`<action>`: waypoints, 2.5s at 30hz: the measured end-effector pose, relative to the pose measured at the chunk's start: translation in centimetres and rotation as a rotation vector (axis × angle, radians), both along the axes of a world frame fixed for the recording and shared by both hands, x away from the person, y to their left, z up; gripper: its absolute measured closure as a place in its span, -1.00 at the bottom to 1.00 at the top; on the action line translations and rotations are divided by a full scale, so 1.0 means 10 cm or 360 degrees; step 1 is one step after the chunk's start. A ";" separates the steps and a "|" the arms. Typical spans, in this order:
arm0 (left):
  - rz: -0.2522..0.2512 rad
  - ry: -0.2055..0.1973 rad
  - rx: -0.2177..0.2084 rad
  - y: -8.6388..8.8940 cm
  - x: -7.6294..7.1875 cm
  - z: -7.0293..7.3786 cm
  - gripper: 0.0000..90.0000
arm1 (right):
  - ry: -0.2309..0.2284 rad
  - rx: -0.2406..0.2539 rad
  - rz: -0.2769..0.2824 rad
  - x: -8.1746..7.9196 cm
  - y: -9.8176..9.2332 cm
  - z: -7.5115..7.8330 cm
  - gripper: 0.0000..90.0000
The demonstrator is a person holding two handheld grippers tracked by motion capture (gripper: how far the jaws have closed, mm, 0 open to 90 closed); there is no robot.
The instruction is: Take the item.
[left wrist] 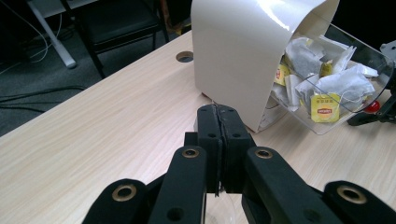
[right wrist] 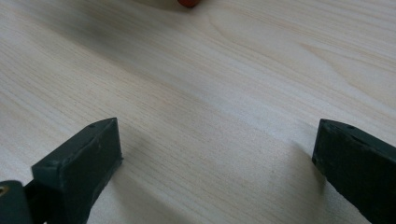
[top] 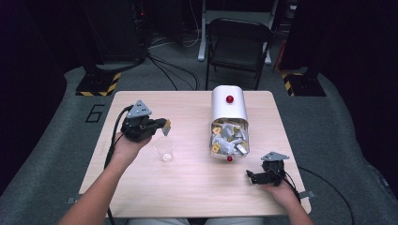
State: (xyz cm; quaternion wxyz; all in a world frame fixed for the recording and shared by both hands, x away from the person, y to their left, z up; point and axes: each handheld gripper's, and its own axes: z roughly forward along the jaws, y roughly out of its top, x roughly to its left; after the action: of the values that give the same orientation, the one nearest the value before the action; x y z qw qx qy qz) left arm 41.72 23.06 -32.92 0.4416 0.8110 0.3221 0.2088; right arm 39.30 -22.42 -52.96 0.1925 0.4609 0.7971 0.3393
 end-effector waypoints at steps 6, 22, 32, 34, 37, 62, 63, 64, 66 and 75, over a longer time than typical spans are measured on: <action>0.0030 0.0020 -0.0004 0.08 0.00 -0.08 0.97 | 0.0001 0.0000 -0.0003 0.00 0.00 0.00 -0.99; 0.0047 0.0076 0.0015 0.11 0.01 -0.32 0.97 | 0.0000 0.0000 0.0000 0.00 0.00 0.00 -0.99; 0.0067 0.0110 0.0013 0.15 0.02 -0.44 0.97 | -0.0001 0.0001 -0.0001 0.00 0.00 0.00 -0.99; 0.0069 0.0109 0.0014 0.16 0.03 -0.47 0.97 | -0.0001 0.0001 0.0000 0.00 0.00 0.00 -0.99; 0.0070 0.0125 0.0023 0.16 0.03 -0.52 0.97 | 0.0000 0.0000 0.0000 0.00 0.00 0.00 -0.98; 0.0090 0.0202 0.0026 0.14 0.07 -0.83 0.97 | 0.0000 -0.0001 -0.0002 0.00 0.00 0.00 -0.99; 0.0093 0.0201 0.0024 0.13 0.07 -0.85 0.97 | 0.0002 0.0001 -0.0003 0.00 0.00 0.00 -0.99; 0.0093 0.0201 0.0024 0.13 0.07 -0.85 0.97 | 0.0002 0.0001 -0.0003 0.00 0.00 0.00 -0.99; 0.0095 0.0217 0.0032 0.13 0.08 -0.89 0.97 | 0.0000 0.0000 0.0000 0.00 0.00 0.00 -0.99; 0.0099 0.0246 0.0041 0.13 0.11 -0.96 0.92 | 0.0002 0.0000 -0.0002 0.00 0.00 0.00 -0.98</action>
State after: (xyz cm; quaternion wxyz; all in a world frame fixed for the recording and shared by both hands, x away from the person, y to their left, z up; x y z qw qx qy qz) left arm 42.77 24.38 -42.51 0.3982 0.8198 0.3777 0.1632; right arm 39.29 -22.41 -52.96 0.1923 0.4617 0.7968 0.3390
